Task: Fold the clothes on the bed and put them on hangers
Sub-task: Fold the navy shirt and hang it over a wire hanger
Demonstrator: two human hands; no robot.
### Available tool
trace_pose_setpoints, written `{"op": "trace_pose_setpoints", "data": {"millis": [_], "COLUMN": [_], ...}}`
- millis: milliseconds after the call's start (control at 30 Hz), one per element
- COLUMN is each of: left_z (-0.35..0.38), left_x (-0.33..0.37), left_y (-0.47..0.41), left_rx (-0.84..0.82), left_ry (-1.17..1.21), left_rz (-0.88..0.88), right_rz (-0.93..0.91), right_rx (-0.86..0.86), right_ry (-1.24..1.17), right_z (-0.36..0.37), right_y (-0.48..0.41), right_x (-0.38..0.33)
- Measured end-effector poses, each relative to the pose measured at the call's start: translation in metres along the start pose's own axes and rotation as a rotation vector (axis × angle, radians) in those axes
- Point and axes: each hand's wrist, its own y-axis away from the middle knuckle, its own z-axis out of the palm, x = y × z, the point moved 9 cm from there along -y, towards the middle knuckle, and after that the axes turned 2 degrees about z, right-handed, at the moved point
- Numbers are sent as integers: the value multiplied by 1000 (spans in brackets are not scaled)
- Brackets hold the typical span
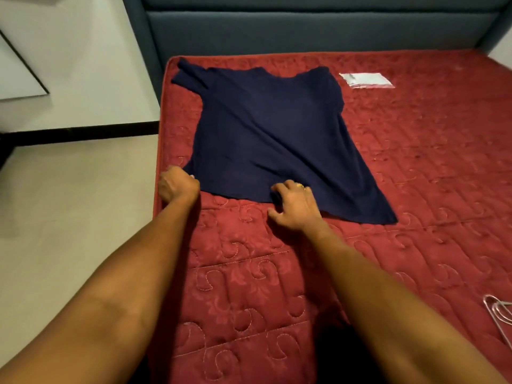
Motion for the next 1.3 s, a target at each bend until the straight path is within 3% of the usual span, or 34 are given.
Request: {"op": "trace_pose_setpoints", "data": {"millis": [67,233,400,633,767,933,1133,1300], "left_z": [-17,-50,-48,-42,-37,-51,-69,-62], "left_x": [-14,-85,-91,-66,-71,-89,-95,-148], "left_y": [1,26,29,38,31,37,55,63], "left_rx": [5,97,71,127,87,71,61,33], "left_ry": [92,264,301,259,258,355,425,384], "left_rz": [-80,-335,-306,-195,-242,-314,-368,-520], "right_rz": [19,-25,-12,234,190,91,131,70], "right_rx": [-64,28,186,73,5,-60,-291,-533], "right_ry": [16,9,-3,155,265,232,122,78], "right_z": [19,6,-21,-16,-8,-11,-16,-19], "right_y": [-3,-2,24,43,17,17,57,92], "right_x": [-9,-18,1,66,75,71,86,71]}}
